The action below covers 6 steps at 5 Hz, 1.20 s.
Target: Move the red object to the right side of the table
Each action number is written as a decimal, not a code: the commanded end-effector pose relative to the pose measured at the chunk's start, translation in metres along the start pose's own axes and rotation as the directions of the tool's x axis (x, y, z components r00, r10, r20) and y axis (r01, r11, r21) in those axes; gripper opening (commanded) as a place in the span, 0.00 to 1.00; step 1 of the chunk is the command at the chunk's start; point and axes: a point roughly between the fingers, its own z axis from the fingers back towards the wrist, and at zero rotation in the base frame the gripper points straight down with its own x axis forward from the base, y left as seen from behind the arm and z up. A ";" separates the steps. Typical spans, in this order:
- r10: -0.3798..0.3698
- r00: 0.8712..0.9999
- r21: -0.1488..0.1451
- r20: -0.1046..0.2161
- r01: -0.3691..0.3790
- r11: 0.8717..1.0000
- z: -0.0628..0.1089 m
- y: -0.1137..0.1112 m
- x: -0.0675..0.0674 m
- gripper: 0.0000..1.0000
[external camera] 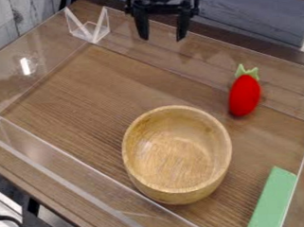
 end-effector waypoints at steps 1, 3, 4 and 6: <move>-0.005 0.998 -0.026 0.068 0.007 1.000 0.019 -0.001 0.008 1.00; 0.017 0.999 -0.012 0.030 -0.017 1.000 -0.014 -0.006 -0.003 1.00; -0.005 1.000 -0.014 0.013 0.005 1.000 -0.030 -0.036 -0.027 1.00; -0.197 0.980 -0.045 0.009 0.197 0.979 -0.022 -0.092 -0.043 1.00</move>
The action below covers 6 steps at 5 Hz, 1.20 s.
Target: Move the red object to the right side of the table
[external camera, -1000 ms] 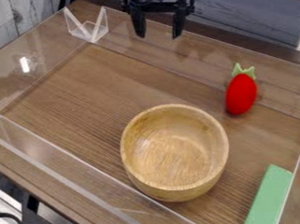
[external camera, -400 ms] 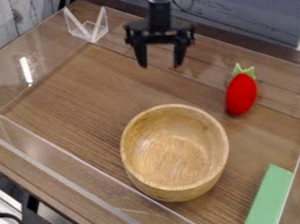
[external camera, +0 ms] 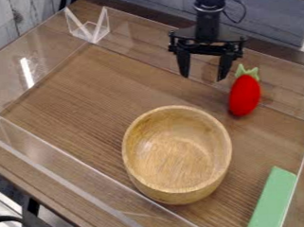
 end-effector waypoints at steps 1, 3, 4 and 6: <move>0.001 0.998 -0.023 0.059 0.000 1.000 0.016 -0.026 -0.001 1.00; -0.019 0.999 -0.021 0.048 0.020 1.000 0.003 -0.052 -0.016 1.00; -0.038 0.998 -0.018 0.046 0.039 0.999 -0.005 -0.054 -0.019 1.00; -0.009 0.999 -0.004 0.040 0.010 1.000 -0.015 -0.086 -0.027 1.00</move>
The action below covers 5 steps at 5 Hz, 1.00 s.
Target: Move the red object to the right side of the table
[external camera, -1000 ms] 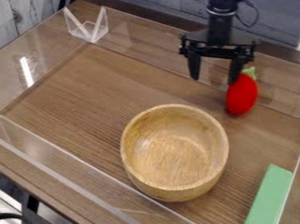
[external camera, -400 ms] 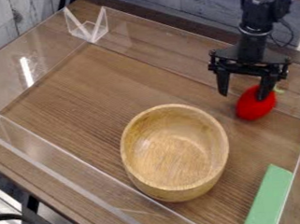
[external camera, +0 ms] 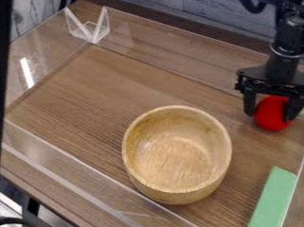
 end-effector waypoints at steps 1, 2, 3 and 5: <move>0.014 0.999 -0.011 0.040 -0.013 1.000 0.011 -0.003 0.010 0.00; 0.021 0.999 0.001 0.039 -0.021 1.000 0.009 0.002 0.015 0.00; 0.031 0.999 0.014 0.035 -0.032 0.999 0.004 -0.001 0.013 1.00; 0.019 0.999 0.030 0.033 -0.020 0.999 0.003 0.008 0.019 0.00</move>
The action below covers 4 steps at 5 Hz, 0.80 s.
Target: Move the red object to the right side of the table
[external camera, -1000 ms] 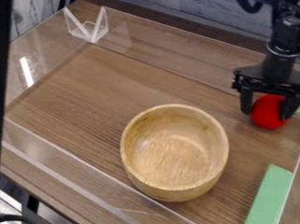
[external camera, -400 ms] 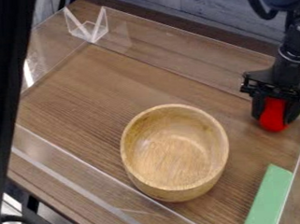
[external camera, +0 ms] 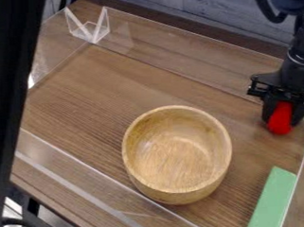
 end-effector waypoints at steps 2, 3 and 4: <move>-0.031 0.999 0.008 0.024 0.031 0.999 0.015 0.030 0.024 1.00; -0.042 0.999 0.010 0.023 0.042 0.999 0.009 0.035 0.025 0.00; -0.052 0.998 0.012 0.021 0.052 0.999 0.002 0.037 0.024 1.00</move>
